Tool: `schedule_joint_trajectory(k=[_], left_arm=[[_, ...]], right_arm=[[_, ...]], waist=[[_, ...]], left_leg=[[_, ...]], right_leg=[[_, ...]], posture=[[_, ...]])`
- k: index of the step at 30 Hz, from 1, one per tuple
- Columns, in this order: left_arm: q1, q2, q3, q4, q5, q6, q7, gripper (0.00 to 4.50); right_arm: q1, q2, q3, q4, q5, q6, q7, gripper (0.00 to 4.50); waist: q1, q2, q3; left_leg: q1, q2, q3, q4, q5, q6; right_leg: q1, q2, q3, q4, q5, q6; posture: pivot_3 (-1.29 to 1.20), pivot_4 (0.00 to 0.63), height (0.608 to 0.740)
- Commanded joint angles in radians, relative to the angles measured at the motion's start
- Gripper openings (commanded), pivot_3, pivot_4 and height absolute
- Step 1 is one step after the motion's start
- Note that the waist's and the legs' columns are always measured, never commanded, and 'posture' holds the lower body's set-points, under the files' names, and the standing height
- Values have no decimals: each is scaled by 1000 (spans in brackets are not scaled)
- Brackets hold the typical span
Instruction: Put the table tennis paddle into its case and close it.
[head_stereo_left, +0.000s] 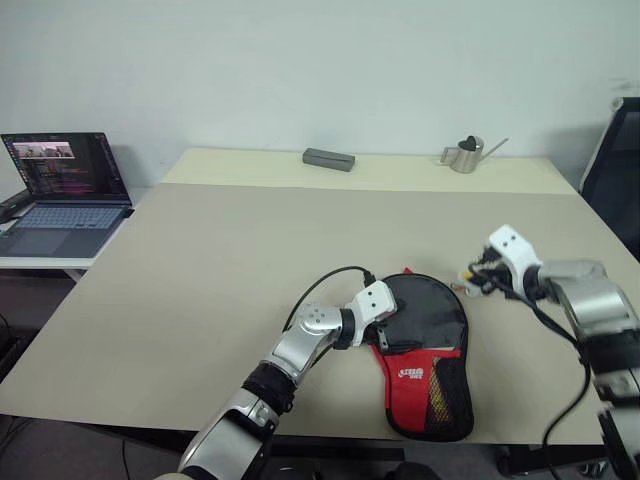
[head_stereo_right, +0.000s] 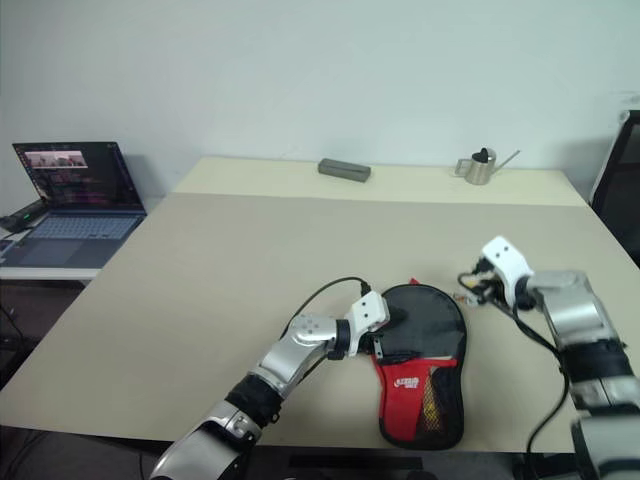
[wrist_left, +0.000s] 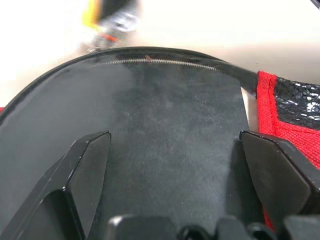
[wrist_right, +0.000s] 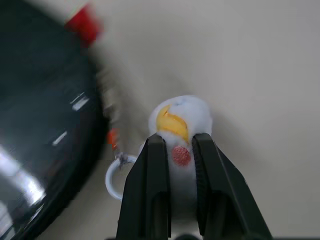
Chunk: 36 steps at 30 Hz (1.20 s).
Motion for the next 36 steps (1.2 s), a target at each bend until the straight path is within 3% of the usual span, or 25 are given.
schedule_joint_trajectory(k=[1, 6, 15, 21, 26, 36], left_arm=[[55, 24, -59, 88, 72, 50, -6, 4500], [56, 23, -62, 87, 73, 52, -9, 4500], [53, 22, -71, 89, 78, 55, -19, 4500], [51, 24, -81, 90, 81, 65, -32, 4500], [49, 23, -93, 95, 85, 72, -42, 4500], [46, 16, -125, 106, 99, 73, -57, 4500]], right_arm=[[89, -76, -10, -178, 30, 45, 45, 224], [195, -154, -45, -305, 82, 88, 73, 222], [215, -235, -96, -263, 96, 59, 64, 222], [250, -327, -121, -293, 141, 32, 146, 222], [416, -438, -154, -442, 195, -34, 267, 222], [674, -504, -281, -616, 231, -135, 336, 205]], waist=[[2, 0, 0], [2, -5, 0], [2, -7, 1], [4, -6, 2], [9, -6, 1], [27, -6, 0]], left_leg=[[0, 0, 0, 0, 0, 0], [0, 1, 0, 0, -1, 1], [0, 1, 1, 0, -1, 1], [0, 1, 1, 0, -2, 1], [0, 1, 0, 0, -3, 1], [1, 1, -1, 0, -6, 1]], right_leg=[[0, 0, 0, 0, 0, 0], [0, 0, -1, -1, -1, 2], [0, 0, -1, -1, -2, 2], [0, 0, -1, -1, -2, 2], [1, 0, -2, -2, -4, 4], [5, -1, -4, -7, -5, 4]], posture=[[0, 150, 740], [0, 150, 740], [0, 150, 740], [0, 150, 740], [0, 150, 740], [0, 150, 740]])
